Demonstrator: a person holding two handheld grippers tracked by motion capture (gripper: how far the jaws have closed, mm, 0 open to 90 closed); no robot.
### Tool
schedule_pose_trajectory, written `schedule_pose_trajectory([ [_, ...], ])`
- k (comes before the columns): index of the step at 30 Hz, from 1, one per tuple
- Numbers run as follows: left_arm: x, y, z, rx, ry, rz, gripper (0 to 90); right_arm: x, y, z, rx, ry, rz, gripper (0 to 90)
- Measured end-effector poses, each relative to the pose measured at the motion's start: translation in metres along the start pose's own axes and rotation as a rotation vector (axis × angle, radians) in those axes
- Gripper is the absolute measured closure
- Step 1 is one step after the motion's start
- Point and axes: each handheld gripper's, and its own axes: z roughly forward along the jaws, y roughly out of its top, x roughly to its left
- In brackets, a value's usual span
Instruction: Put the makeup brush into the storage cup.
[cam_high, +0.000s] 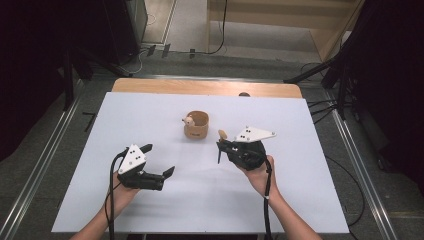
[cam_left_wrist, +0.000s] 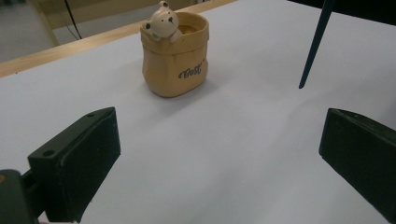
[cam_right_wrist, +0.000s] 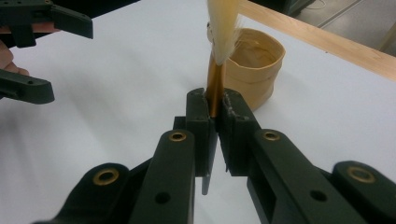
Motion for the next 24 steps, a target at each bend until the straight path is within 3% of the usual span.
schedule_pose_trajectory([
  [24,0.014,-0.012,-0.026,-0.006,0.036,-0.025,0.0,-0.013,0.015,-0.005,-0.006,-0.033,0.000,84.3],
])
